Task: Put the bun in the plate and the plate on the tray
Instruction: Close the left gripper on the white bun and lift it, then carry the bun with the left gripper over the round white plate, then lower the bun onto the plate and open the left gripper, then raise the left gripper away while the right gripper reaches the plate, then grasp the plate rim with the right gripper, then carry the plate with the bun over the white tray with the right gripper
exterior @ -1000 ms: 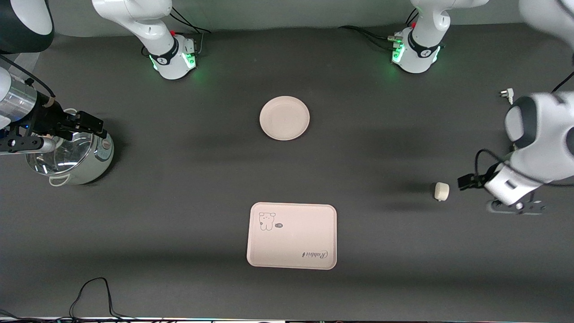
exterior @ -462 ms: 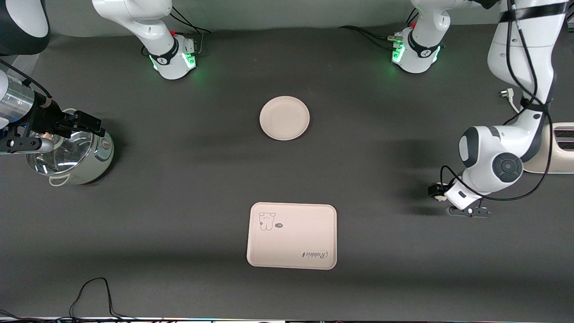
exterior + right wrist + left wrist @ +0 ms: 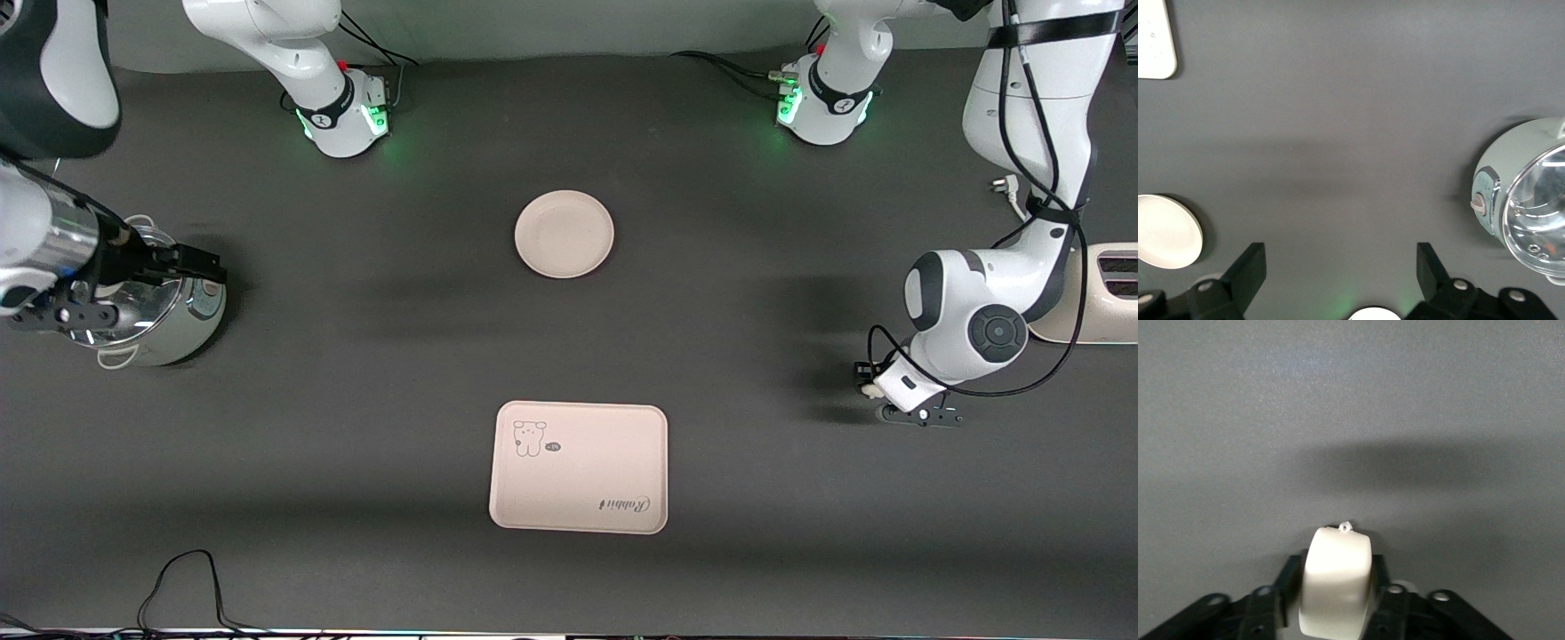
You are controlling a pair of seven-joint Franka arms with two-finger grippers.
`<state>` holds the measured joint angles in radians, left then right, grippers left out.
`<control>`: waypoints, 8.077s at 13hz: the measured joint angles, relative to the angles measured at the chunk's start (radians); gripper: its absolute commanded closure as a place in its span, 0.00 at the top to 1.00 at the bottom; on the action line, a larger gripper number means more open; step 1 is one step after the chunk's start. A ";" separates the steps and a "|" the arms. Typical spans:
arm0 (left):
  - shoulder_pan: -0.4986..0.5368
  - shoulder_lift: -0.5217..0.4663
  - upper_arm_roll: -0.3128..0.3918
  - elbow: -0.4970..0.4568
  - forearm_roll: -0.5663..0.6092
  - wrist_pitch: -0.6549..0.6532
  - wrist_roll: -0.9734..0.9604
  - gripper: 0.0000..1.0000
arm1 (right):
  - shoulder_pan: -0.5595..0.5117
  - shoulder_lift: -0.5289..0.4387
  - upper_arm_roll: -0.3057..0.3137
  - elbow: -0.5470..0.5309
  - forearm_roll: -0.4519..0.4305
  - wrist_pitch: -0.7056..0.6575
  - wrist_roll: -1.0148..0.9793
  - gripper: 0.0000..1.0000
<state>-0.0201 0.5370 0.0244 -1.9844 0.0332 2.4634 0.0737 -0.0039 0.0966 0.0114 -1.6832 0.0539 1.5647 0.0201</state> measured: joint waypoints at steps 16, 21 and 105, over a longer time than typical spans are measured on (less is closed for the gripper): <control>-0.168 -0.384 -0.487 0.013 -0.108 -0.421 -0.729 0.29 | 0.037 0.258 -0.004 0.072 0.249 -0.035 0.000 1.00; -0.448 -0.313 -0.510 -0.027 0.020 -0.213 -1.188 0.30 | 0.049 0.228 -0.002 -0.052 0.357 0.031 0.000 1.00; 0.081 -0.626 -0.138 0.214 -0.010 -0.822 -0.072 1.00 | 0.857 0.179 -0.502 -0.185 0.693 0.337 0.113 0.00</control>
<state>0.0605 -0.0894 -0.1134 -1.7707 0.0232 1.6412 0.0015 0.8528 0.2761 -0.4902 -1.8687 0.7473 1.9017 0.1336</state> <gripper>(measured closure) 0.000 0.956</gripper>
